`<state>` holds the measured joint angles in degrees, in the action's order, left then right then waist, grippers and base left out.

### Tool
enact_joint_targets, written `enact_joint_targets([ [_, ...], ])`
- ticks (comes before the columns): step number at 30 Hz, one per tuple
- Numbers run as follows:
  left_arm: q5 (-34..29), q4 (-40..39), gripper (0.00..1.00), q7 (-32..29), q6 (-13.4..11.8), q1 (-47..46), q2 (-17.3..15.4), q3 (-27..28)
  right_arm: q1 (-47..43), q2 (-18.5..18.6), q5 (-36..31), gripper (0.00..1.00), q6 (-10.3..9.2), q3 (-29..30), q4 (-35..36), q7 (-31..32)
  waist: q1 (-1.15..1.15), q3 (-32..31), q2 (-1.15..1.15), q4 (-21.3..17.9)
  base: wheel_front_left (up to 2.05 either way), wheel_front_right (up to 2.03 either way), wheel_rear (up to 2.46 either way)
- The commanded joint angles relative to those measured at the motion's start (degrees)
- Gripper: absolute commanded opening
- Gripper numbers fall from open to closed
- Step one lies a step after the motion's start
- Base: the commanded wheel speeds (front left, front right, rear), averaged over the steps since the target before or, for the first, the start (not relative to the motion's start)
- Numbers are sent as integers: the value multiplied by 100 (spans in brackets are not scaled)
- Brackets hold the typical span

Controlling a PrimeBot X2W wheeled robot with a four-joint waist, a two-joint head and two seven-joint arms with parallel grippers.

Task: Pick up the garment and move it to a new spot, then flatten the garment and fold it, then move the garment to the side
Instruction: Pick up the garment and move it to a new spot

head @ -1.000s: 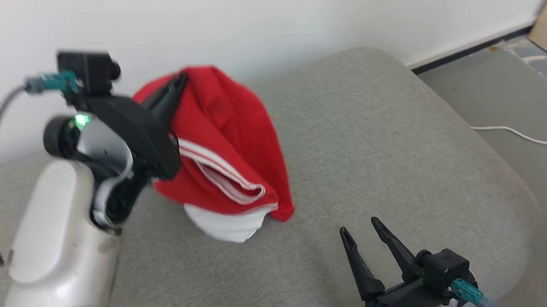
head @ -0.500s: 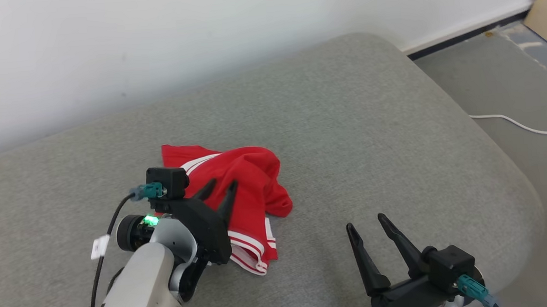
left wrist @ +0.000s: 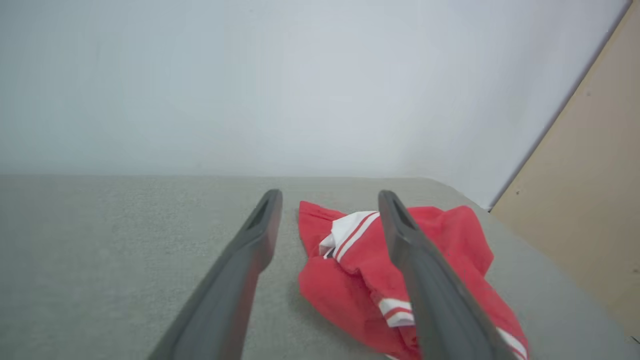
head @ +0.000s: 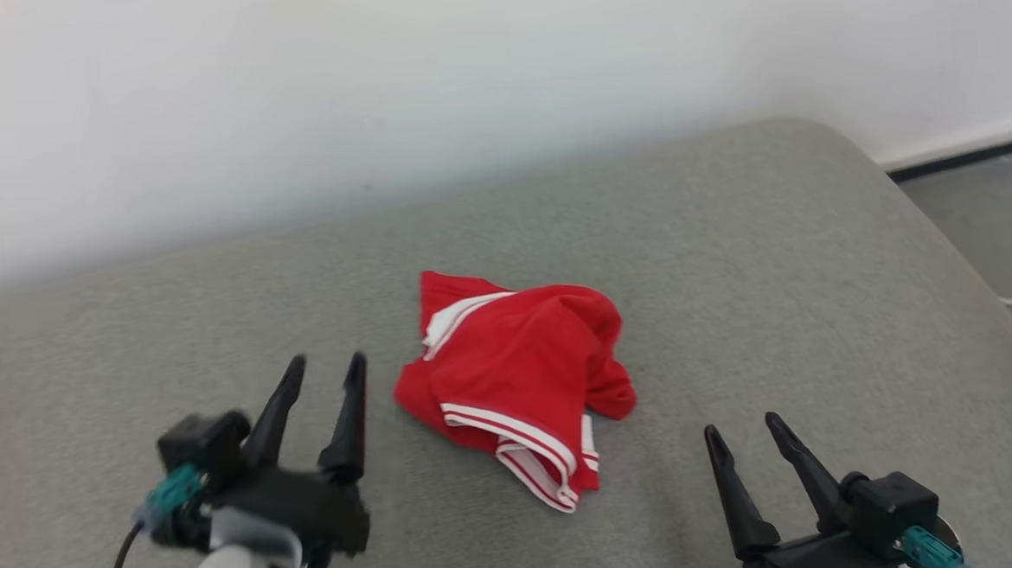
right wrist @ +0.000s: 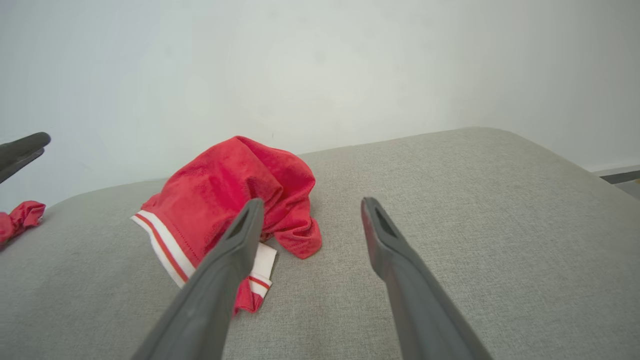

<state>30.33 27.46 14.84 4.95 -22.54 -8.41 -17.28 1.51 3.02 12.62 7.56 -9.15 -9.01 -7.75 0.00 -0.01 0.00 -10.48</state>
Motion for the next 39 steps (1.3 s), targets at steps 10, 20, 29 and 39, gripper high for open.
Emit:
enact_joint_targets([
  [10,-456,-1415,100,31,-289,1896,-263,1015,-398,246,-50,100,-14,276,112,30,0,-522,0,849,0,0,0],
  [20,-832,-2069,100,32,-208,3093,-112,1545,-500,495,20,100,-14,363,-129,-214,0,-605,0,1020,0,0,0],
  [29,-1028,-2108,100,33,-39,3238,73,1607,-507,568,41,100,-14,418,-389,-390,0,-600,0,1011,0,0,0],
  [39,-1156,-1999,100,32,67,3157,186,1635,-410,543,24,100,-14,398,-495,-446,0,-528,0,920,0,0,0],
])
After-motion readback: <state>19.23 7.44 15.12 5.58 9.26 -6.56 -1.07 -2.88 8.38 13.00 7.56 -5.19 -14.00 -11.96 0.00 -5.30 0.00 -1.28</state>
